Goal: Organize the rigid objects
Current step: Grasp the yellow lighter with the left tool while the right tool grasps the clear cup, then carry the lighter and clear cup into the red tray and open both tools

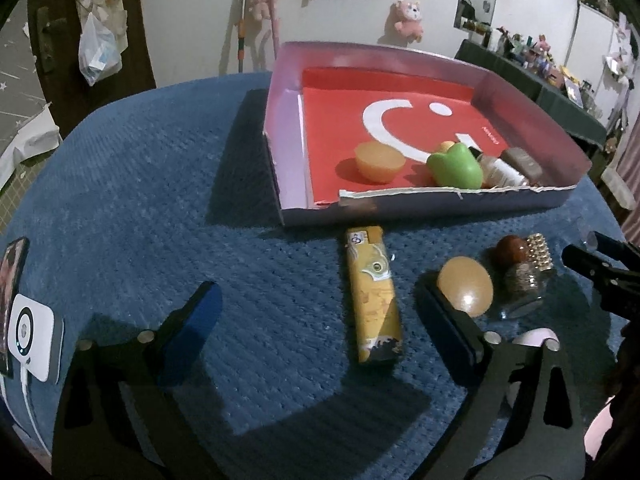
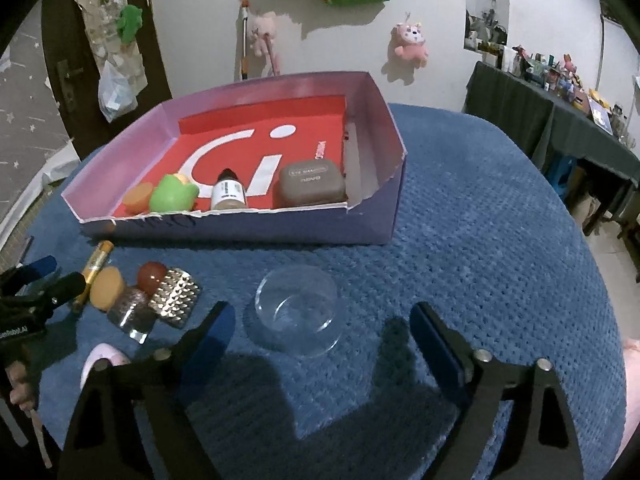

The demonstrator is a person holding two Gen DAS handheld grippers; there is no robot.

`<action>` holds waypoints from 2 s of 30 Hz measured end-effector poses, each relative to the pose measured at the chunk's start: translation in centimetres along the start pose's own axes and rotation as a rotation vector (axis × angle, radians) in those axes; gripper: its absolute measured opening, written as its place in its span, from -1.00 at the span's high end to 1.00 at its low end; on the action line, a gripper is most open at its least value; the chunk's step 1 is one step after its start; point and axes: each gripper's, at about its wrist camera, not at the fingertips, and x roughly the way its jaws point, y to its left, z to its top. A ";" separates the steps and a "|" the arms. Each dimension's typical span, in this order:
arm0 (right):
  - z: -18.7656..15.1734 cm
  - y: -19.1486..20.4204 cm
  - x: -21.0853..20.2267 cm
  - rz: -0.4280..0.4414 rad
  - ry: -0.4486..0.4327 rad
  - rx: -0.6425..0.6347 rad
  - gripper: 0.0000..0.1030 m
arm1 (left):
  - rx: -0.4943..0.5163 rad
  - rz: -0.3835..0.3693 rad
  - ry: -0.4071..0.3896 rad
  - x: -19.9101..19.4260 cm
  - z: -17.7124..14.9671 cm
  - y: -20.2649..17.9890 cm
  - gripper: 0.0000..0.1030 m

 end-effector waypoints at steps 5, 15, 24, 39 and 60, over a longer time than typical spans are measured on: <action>0.2 0.1 0.5 0.011 0.017 -0.008 -0.56 | 0.002 -0.020 0.029 0.7 0.1 0.1 -0.61; 0.3 0.7 0.4 0.035 0.006 -0.047 0.19 | 0.028 -0.094 0.019 0.2 0.4 -0.4 0.57; 1.4 0.8 -2.7 0.051 -0.082 -0.063 0.19 | 0.046 -0.133 -0.051 -2.8 1.1 -1.0 0.57; 1.4 1.4 -4.3 0.064 -0.116 -0.074 0.19 | 0.060 -0.147 -0.097 -4.7 1.1 -1.5 0.57; 10.8 4.6 -0.6 0.188 -0.077 -0.205 0.19 | 0.155 -0.265 -0.022 0.5 12.9 -4.6 0.57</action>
